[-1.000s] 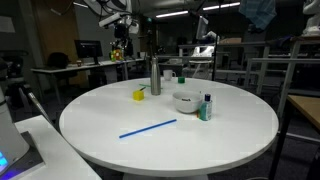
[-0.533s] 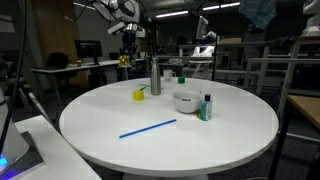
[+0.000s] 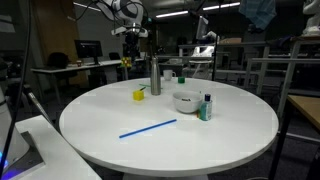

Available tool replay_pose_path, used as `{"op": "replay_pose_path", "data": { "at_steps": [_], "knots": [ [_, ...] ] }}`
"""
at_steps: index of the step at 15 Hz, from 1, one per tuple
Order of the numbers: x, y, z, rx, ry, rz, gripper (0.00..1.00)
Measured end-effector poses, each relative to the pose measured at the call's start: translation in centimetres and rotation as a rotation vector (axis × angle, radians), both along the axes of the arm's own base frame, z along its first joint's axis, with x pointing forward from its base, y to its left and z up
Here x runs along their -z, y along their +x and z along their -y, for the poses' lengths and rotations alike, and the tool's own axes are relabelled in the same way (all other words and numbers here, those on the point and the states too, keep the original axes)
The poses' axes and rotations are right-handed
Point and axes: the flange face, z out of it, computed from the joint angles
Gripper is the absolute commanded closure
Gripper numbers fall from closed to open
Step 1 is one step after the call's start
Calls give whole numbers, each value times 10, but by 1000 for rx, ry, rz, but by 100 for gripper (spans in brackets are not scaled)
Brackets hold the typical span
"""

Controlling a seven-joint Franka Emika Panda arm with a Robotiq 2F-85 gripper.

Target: Put the rubik's cube on the top of the yellow block

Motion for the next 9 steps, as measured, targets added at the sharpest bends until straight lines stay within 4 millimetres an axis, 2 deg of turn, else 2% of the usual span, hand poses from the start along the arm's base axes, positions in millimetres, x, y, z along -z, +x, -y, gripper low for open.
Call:
{"op": "replay_pose_path", "data": {
  "at_steps": [6,9],
  "knots": [
    [10,4,5,7,1,81,66],
    [8,-1,4,2,1,124,66]
  ]
}}
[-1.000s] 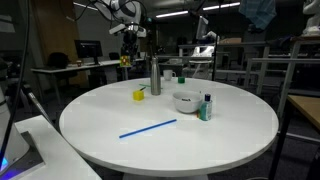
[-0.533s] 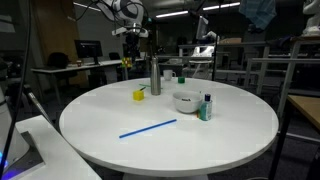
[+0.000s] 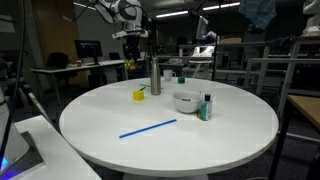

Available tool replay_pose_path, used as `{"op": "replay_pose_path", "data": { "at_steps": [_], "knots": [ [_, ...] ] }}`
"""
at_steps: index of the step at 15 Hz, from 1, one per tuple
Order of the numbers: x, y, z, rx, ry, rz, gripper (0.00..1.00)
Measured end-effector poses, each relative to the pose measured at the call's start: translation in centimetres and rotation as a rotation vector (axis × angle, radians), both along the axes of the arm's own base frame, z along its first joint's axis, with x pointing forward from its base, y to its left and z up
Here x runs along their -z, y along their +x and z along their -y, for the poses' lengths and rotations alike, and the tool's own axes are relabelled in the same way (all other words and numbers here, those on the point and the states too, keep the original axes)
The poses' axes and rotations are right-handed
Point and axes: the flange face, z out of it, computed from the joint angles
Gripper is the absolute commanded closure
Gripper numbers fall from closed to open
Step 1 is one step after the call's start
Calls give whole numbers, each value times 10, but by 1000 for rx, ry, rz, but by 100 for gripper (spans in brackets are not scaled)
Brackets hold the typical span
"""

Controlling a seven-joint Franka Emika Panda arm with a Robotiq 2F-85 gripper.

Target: Put the rubik's cube on the top of the yellow block

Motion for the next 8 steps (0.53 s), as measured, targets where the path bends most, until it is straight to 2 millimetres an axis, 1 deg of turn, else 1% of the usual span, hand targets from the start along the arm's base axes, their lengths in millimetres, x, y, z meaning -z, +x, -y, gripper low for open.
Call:
{"op": "replay_pose_path", "data": {
  "at_steps": [5,8],
  "knots": [
    [-10,-16,-1,-19,-8,49,66],
    [-7,-27,-1,-32,-10,61,66]
  ]
}}
